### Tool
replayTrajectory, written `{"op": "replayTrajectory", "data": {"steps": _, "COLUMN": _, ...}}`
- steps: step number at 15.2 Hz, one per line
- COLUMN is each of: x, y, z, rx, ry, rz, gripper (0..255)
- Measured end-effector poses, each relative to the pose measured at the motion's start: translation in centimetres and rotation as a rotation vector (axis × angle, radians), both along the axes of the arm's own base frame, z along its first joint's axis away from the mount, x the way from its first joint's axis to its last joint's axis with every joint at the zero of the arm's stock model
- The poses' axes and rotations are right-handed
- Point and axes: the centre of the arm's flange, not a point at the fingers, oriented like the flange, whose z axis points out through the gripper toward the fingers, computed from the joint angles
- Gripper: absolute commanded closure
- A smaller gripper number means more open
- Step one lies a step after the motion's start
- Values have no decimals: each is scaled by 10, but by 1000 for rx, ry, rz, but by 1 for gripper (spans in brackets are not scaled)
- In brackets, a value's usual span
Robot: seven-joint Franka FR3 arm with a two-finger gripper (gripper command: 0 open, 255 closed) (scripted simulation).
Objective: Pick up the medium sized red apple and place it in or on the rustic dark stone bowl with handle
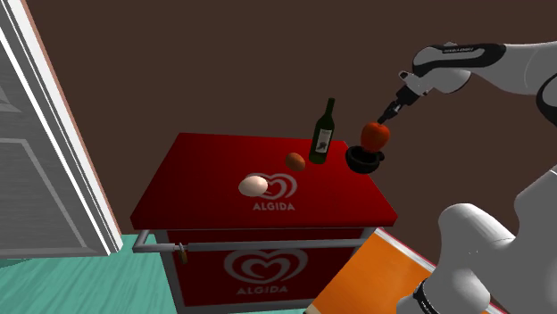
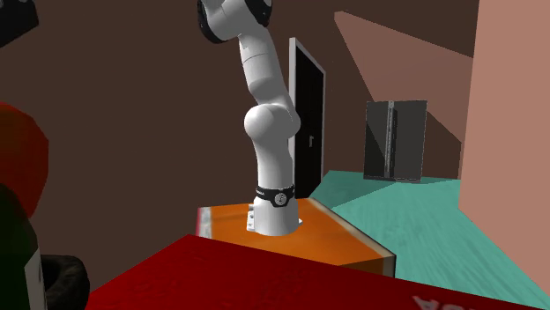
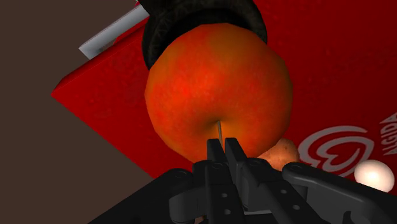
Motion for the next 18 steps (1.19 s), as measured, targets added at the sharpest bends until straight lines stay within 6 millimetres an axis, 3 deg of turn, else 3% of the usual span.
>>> {"op": "replayTrajectory", "data": {"steps": 4, "x": 0, "y": 0, "z": -20, "rx": 0, "ry": 0, "rz": 0, "gripper": 255}}
{"op": "replayTrajectory", "data": {"steps": 10, "x": 0, "y": 0, "z": -24, "rx": 0, "ry": 0, "rz": 0, "gripper": 255}}
{"op": "replayTrajectory", "data": {"steps": 11, "x": 0, "y": 0, "z": -24, "rx": 0, "ry": 0, "rz": 0, "gripper": 0}}
{"op": "replayTrajectory", "data": {"steps": 18, "x": -2, "y": -1, "z": -18, "rx": -1, "ry": -1, "rz": 0, "gripper": 0}}
